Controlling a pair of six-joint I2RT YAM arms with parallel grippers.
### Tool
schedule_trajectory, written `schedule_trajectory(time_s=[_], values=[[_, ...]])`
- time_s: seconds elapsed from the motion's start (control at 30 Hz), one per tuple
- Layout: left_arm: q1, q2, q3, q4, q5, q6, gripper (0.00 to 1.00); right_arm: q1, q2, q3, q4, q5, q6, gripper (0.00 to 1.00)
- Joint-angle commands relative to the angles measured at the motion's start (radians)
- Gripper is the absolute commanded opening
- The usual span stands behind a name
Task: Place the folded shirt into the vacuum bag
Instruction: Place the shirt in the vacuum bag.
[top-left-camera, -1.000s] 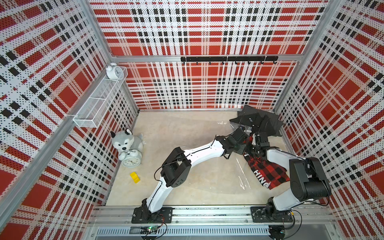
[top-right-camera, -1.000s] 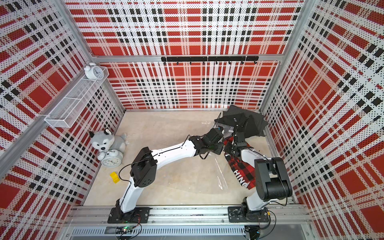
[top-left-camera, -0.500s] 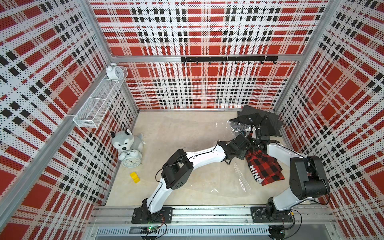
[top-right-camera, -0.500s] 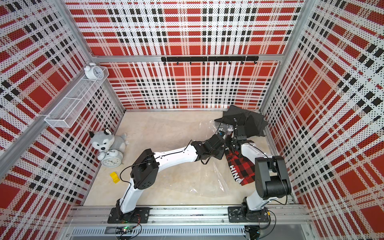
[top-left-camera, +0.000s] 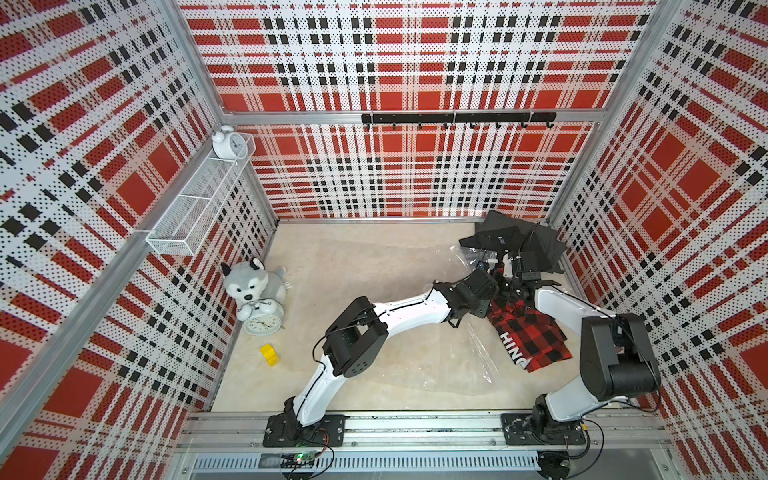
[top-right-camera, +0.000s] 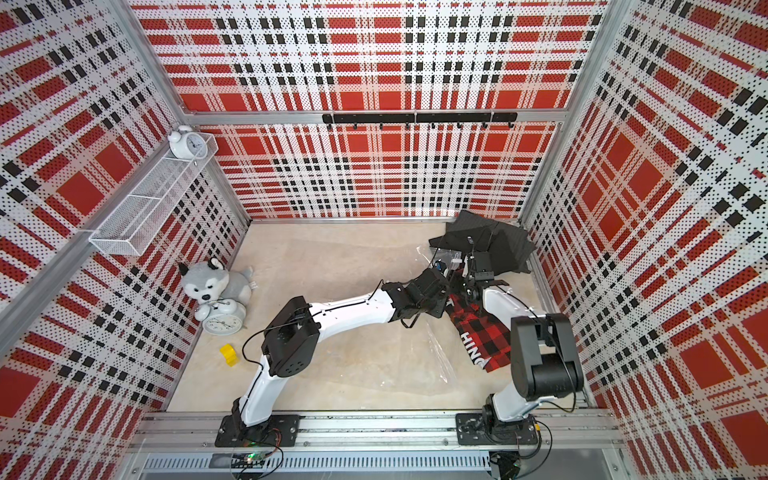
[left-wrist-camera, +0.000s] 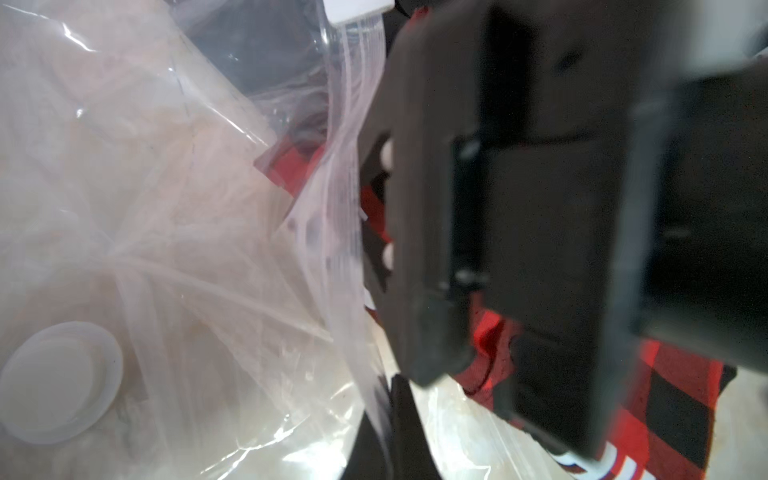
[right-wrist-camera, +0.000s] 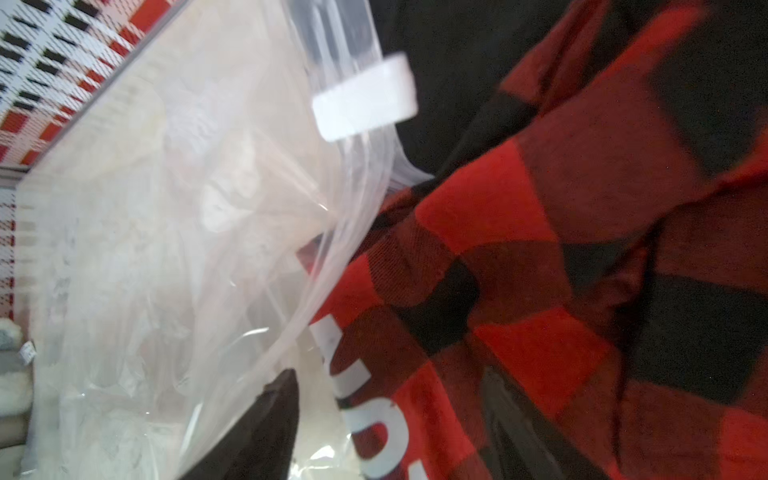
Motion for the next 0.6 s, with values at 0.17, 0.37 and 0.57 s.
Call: schedule_trajectory(time_s=[0.17,0.37,0.57], values=[[0.023,0.021,-0.003,0.04,0.03,0.015,0.0,-0.012,-0.313,-0.112,-0.269,0.184,-0.015,1.0],[0.034,0.036,-0.005,0.042,0.047,0.028,0.0,-0.01,-0.504,-0.198,-0.442,0.216,0.08,0.98],[0.028,0.069,0.027,0.052,0.063,0.036,0.0,0.037,-0.604,-0.244,-0.511,0.212,0.192,0.95]])
